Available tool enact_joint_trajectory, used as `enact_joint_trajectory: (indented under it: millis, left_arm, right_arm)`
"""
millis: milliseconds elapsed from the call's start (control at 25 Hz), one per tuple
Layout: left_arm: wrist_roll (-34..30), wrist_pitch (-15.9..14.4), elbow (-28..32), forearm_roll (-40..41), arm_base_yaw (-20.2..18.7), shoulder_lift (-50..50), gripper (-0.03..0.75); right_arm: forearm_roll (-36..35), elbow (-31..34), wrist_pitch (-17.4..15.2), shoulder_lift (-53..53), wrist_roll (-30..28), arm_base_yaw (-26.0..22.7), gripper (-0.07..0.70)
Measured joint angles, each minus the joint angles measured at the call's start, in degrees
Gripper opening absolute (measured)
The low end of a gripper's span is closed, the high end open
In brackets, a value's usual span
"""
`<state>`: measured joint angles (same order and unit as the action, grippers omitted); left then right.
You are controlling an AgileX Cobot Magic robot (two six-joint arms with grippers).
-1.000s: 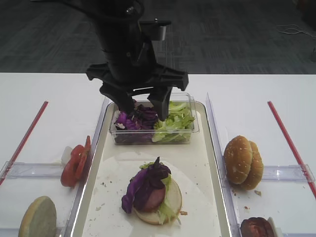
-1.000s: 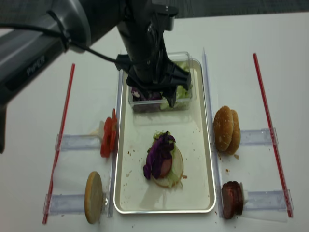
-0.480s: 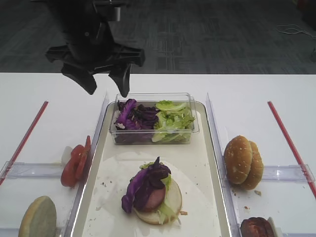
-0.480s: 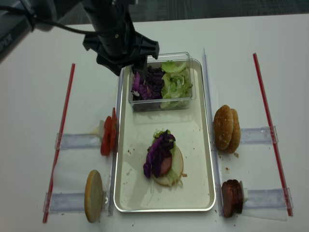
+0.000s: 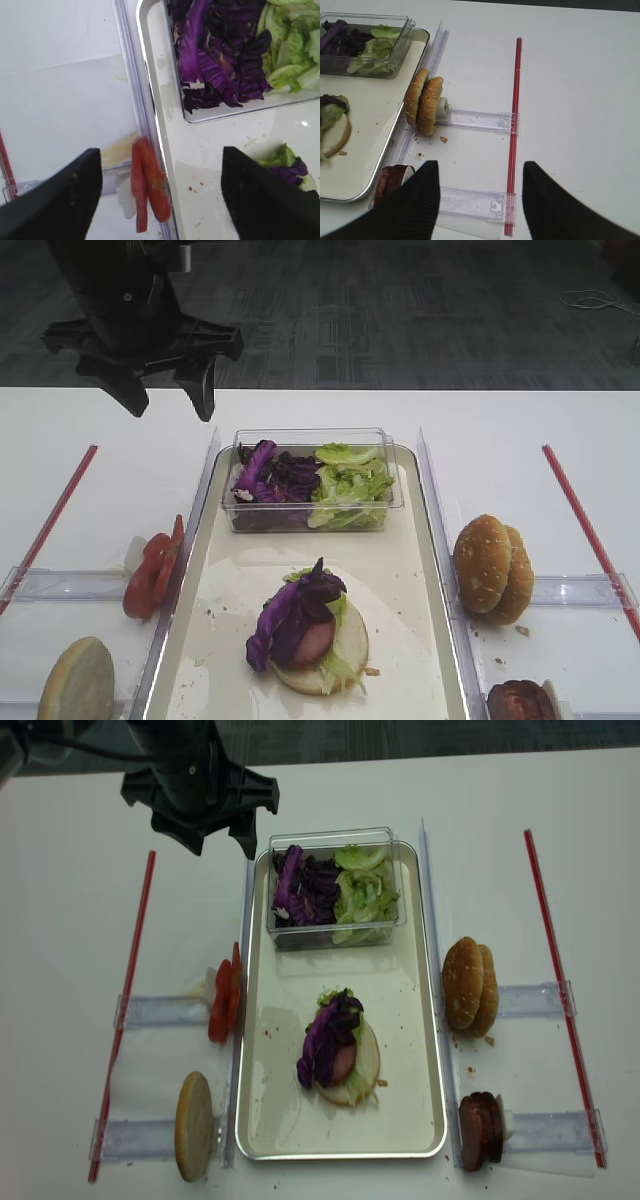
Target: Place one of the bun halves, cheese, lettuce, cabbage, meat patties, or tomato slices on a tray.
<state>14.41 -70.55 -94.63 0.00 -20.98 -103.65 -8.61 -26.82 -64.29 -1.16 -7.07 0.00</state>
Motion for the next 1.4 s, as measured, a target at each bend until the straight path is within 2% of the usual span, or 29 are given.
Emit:
enact_joint_trajectory:
  millis: [280,1400]
  left_arm:
    - [-0.4,-0.1,0.0,1.5,0.2,0.0,0.502]
    - [-2.9,-0.1,0.0,3.9,5.7,0.6,0.502]
  right_arm:
    - [0.0,0.0,0.0,0.0,0.1,0.0,0.387]
    - [0.0,0.0,0.0,0.0,0.1,0.0,0.387]
